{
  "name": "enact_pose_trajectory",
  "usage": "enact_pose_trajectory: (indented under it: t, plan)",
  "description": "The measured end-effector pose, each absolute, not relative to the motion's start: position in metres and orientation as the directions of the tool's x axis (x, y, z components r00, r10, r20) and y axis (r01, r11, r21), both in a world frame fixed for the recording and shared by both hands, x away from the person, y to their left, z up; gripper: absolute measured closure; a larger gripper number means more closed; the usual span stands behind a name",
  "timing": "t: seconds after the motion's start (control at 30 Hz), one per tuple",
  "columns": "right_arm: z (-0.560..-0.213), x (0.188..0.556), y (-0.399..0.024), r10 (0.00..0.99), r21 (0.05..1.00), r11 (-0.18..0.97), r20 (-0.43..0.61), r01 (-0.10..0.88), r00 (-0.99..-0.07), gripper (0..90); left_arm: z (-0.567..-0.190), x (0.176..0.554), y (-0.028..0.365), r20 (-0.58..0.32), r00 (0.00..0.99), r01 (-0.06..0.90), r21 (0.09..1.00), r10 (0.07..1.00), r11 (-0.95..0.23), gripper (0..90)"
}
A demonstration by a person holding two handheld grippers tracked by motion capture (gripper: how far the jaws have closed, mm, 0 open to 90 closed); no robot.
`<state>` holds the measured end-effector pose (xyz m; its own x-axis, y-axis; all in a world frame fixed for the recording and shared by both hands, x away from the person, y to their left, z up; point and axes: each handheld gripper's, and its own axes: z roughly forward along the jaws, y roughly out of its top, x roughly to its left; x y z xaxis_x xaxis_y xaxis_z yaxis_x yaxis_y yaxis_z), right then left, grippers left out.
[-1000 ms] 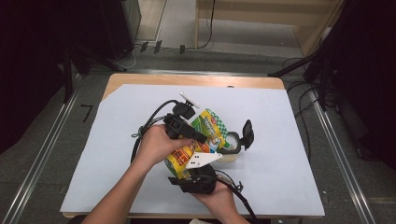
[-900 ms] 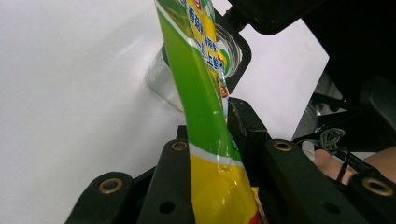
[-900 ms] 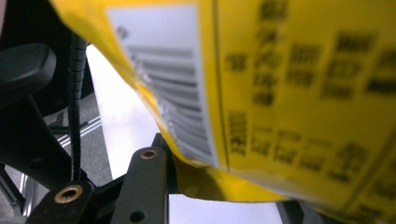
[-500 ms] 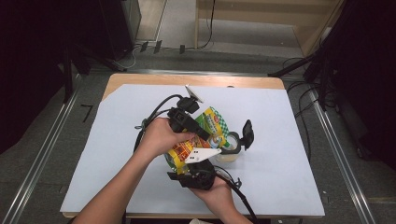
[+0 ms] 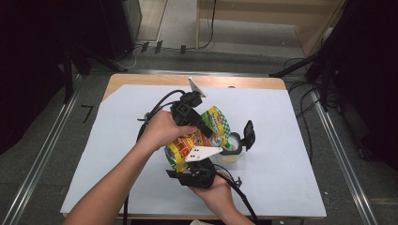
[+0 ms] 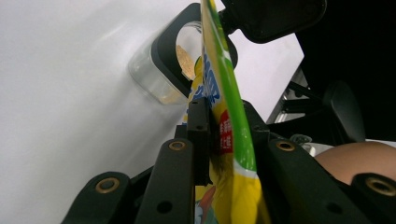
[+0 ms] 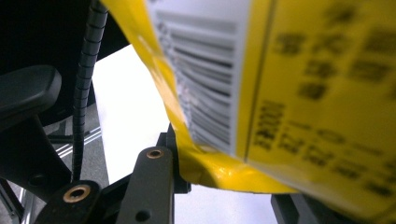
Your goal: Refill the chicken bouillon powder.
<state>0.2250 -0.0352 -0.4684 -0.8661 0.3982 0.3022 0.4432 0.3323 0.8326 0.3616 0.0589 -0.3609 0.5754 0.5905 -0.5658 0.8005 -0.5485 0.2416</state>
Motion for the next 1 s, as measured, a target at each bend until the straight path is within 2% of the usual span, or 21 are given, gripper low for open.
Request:
enact_pose_trajectory:
  t: [0.1, 0.27, 0.53, 0.7, 0.9, 1.0]
  plan:
    - [-0.468, 0.226, -0.035, 0.394, 0.834, 0.327, 0.307, 0.444, -0.866, 72.6, -0.358, 0.363, 0.054, -0.546, 0.578, 0.798, 0.225, 0.606, -0.559, 78.8]
    - [-0.464, 0.229, -0.036, 0.385, 0.84, 0.311, 0.317, 0.445, -0.867, 73.1, -0.352, 0.365, 0.049, -0.516, 0.59, 0.791, 0.215, 0.621, -0.573, 79.0]
    - [-0.462, 0.23, -0.037, 0.395, 0.84, 0.295, 0.326, 0.455, -0.858, 70.7, -0.351, 0.372, 0.043, -0.518, 0.582, 0.795, 0.196, 0.627, -0.575, 78.9]
    - [-0.459, 0.23, -0.037, 0.394, 0.843, 0.293, 0.323, 0.451, -0.861, 75.6, -0.35, 0.377, 0.041, -0.527, 0.576, 0.797, 0.189, 0.625, -0.574, 78.8]
    - [-0.458, 0.232, -0.038, 0.396, 0.846, 0.284, 0.325, 0.451, -0.859, 75.3, -0.347, 0.378, 0.039, -0.522, 0.582, 0.794, 0.198, 0.623, -0.575, 78.3]
    - [-0.457, 0.232, -0.038, 0.39, 0.847, 0.274, 0.334, 0.455, -0.858, 75.4, -0.346, 0.377, 0.039, -0.492, 0.609, 0.777, 0.212, 0.622, -0.593, 78.4]
